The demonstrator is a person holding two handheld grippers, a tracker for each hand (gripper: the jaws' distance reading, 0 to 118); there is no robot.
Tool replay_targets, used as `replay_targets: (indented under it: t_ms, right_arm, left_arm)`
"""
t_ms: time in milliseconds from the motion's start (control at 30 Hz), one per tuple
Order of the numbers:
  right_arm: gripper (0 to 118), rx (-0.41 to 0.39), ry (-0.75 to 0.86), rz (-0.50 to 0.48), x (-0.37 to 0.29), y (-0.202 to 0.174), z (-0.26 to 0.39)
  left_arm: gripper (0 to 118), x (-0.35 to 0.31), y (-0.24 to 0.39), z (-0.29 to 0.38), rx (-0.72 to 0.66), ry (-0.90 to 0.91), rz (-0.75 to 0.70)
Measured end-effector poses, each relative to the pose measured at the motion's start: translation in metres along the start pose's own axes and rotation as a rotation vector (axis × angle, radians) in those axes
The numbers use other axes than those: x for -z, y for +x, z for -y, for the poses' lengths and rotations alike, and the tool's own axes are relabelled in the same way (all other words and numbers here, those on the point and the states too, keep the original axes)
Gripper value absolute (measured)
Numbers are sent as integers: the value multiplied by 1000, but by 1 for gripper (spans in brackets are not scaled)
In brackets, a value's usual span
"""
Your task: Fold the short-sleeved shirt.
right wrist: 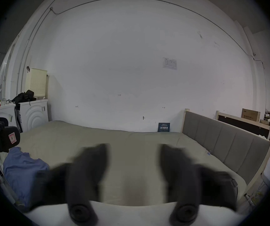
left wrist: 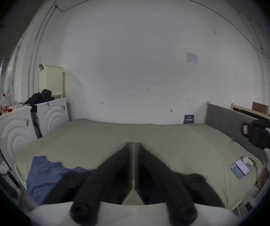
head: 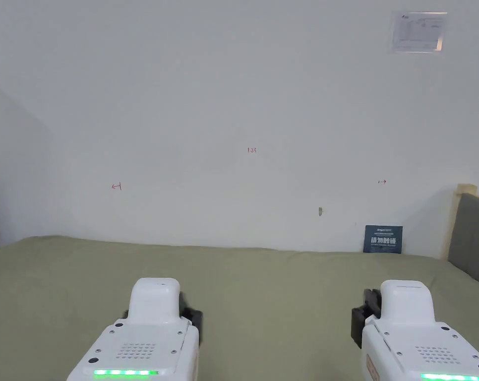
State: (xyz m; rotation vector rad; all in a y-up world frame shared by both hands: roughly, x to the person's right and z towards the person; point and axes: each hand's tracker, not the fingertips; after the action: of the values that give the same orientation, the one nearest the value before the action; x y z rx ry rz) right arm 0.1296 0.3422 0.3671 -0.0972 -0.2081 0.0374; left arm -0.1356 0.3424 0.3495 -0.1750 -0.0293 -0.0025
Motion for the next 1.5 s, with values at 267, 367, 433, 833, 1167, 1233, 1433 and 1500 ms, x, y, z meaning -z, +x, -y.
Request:
replay_targets:
  t_ms: [267, 367, 433, 833, 1167, 1233, 1433, 1500]
  right_arm:
    - [0, -4, -18, -3, -4, 1, 7]
    - [0, 2, -22, -5, -4, 1, 7]
    - [0, 0, -19, -3, -3, -1, 6]
    - [0, -38, -26, -141, 10, -59, 4]
    - [0, -11, -33, -481, 11, -197, 6]
    - [0, 0, -41, -539, 7, -218, 6]
    - [0, -32, -40, -645, -4, -264, 10]
    - [0, -42, -46, -665, -7, -274, 13]
  left_arm:
    - [4, 2, -8, 5, -47, -26, 13]
    - [4, 3, -8, 6, -36, -27, 17]
    - [4, 2, -9, 5, -29, -27, 14]
    - [5, -8, -75, 5, -64, -32, -128]
    - [6, -67, -202, 2, -74, -45, -494]
    - [6, -81, -221, 4, -76, -51, -547]
    - [6, -105, -260, 14, -89, -74, -654]
    - [6, -109, -269, 19, -92, -86, -675]
